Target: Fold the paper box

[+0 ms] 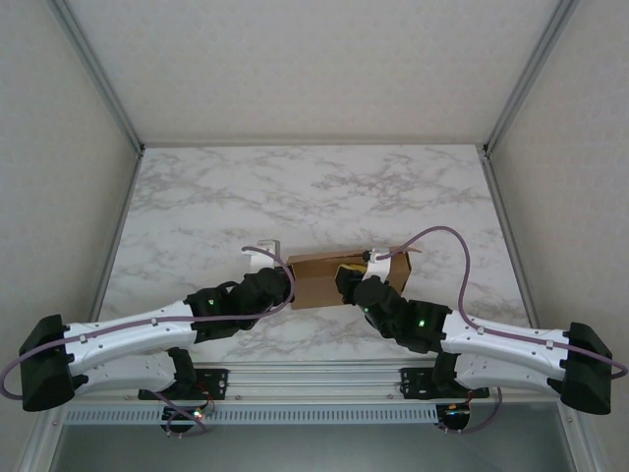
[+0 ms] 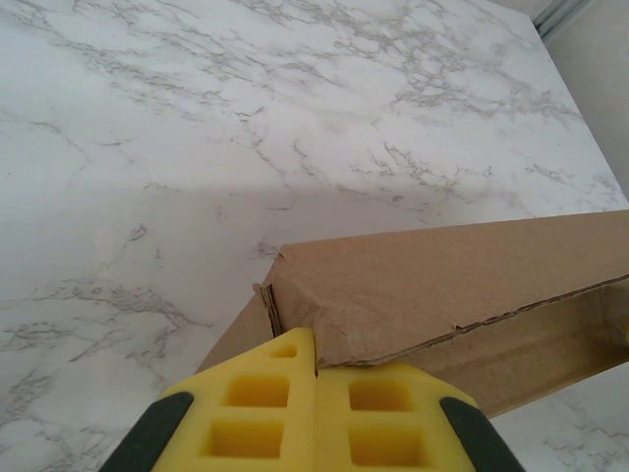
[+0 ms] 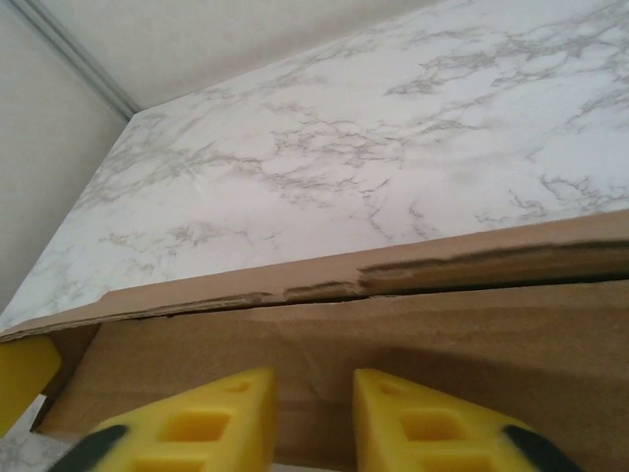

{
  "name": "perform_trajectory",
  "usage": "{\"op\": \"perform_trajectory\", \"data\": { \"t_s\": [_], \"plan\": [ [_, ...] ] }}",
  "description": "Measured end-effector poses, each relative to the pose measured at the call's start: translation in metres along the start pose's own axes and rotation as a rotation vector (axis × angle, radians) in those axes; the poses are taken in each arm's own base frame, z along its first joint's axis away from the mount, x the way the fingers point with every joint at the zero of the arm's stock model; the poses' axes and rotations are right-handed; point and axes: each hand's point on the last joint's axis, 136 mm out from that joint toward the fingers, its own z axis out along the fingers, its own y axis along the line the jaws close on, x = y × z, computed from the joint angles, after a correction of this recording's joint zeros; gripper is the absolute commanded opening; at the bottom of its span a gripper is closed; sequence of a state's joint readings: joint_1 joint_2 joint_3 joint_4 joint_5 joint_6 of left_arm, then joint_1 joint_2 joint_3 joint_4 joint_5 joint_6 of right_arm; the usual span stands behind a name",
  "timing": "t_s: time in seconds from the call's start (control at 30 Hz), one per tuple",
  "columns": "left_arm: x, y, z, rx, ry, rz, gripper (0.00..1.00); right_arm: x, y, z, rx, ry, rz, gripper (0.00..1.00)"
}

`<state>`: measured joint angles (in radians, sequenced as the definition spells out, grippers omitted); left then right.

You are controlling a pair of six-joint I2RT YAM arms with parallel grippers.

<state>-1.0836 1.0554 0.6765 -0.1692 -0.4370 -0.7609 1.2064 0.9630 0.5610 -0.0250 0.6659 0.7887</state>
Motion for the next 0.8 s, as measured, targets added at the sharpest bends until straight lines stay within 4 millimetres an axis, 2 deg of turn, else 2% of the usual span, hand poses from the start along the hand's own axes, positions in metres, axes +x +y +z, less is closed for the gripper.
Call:
{"op": "perform_trajectory", "data": {
  "t_s": [0.17, 0.27, 0.33, 0.47, 0.6, 0.63, 0.8],
  "plan": [
    [0.0, 0.0, 0.0, 0.0, -0.001, -0.003, 0.0, 0.003, 0.011, -0.011, -0.067, 0.066, -0.094, 0.51],
    [0.0, 0.0, -0.001, -0.004, 0.001, 0.001, 0.0, 0.006, 0.008, -0.027, -0.1, 0.123, -0.188, 0.51],
    [-0.001, 0.0, -0.001, -0.008, 0.002, 0.003, 0.0, 0.001, 0.008, -0.04, -0.13, 0.143, -0.241, 0.5],
    [-0.001, -0.001, 0.0, -0.017, 0.008, 0.01, 0.0, -0.037, 0.009, -0.079, -0.177, 0.098, -0.317, 0.43],
    [-0.001, -0.001, 0.001, -0.026, 0.01, 0.016, 0.0, -0.086, -0.009, -0.116, -0.123, -0.017, -0.395, 0.39],
    [-0.001, -0.001, 0.001, -0.026, 0.011, 0.016, 0.0, -0.095, -0.016, -0.122, -0.098, -0.044, -0.429, 0.4],
    [-0.002, -0.001, 0.001, -0.036, 0.018, 0.027, 0.0, -0.115, -0.051, -0.137, 0.021, -0.127, -0.635, 0.43]
  ]
}}
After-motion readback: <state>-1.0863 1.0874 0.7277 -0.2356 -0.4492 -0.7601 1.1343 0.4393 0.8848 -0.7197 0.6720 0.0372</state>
